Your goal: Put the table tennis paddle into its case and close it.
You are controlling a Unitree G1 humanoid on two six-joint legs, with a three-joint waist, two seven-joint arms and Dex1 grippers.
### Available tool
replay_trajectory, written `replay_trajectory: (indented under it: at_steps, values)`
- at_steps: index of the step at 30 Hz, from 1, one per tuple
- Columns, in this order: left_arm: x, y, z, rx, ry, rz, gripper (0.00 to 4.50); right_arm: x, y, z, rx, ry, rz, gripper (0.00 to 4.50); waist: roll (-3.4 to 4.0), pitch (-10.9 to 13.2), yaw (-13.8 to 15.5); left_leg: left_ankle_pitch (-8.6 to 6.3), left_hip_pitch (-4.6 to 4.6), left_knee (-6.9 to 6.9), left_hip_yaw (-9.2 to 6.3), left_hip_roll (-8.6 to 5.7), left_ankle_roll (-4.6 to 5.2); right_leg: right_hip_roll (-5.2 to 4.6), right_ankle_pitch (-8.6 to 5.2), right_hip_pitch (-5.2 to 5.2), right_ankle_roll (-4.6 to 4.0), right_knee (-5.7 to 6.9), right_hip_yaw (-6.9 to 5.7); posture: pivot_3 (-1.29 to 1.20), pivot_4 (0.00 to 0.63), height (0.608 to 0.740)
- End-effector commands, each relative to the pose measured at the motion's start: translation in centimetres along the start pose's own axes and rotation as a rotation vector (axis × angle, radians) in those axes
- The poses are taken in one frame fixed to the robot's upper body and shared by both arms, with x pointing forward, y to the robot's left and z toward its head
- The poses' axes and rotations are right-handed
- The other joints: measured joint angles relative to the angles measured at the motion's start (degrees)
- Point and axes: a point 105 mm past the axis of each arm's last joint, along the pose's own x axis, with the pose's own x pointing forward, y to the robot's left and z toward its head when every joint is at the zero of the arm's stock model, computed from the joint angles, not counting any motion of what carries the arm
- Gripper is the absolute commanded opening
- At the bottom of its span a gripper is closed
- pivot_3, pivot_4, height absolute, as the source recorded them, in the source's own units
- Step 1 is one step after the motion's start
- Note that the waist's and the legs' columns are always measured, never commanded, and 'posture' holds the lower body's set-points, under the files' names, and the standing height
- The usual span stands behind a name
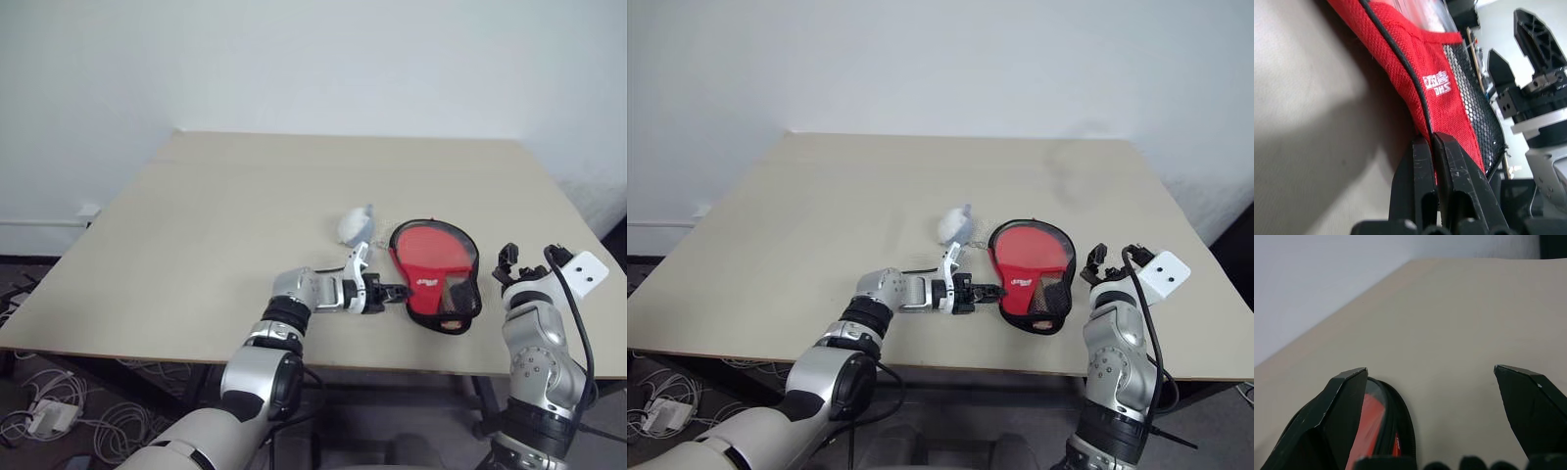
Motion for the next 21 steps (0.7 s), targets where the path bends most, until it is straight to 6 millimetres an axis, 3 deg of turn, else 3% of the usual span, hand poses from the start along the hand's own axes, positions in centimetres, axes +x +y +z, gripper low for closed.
replay_trajectory:
  at_steps: [1,6,10,14,21]
  values:
    - [-2.1,-0.8,0.1,-0.011,0.033,-0.053,0.03,-0.2,0.4,1.8,0.008,-0.071,0.017,4.5,0.01,0.0,-0.3,0.0,0.0,-0.02,0.01,0.01,0.0,0.01,-0.01,-0.04,-0.02,0.04,0.03,0.0,0.0,0.74]
    - [-5.8,-0.4,-0.9,-0.055,0.091,-0.036,0.03,-0.3,0.3,1.8,0.003,-0.069,0.014,4.5,0.03,0.0,-1.3,0.07,0.02,-0.17,-0.1,0.02,-0.09,0.12,-0.06,-0.18,-0.11,0.18,0.1,0.0,0.0,0.74]
    - [-8.3,-0.9,-3.4,-0.067,0.187,-0.043,0.03,-0.4,0.3,1.6,-0.004,-0.061,0.018,4.5,0.04,0.0,-1.5,0.09,0.04,-0.27,-0.09,0.03,-0.12,0.12,-0.06,-0.22,-0.12,0.2,0.18,0.0,0.0,0.74]
    - [-8.1,-1.0,-5.9,-0.072,0.255,-0.052,0.03,-0.4,0.3,1.2,-0.012,-0.045,0.019,4.5,0.04,0.0,-1.3,0.11,0.04,-0.26,-0.07,0.03,-0.15,0.09,-0.06,-0.21,-0.13,0.21,0.19,0.0,0.0,0.74]
    - [-7.3,-1.4,-6.6,-0.024,0.249,-0.024,0.03,-0.2,0.9,1.0,-0.018,-0.037,0.036,4.5,0.04,0.0,-1.2,0.11,0.06,-0.22,-0.07,-0.01,-0.15,0.05,-0.06,-0.17,-0.15,0.19,0.18,0.0,0.0,0.74]
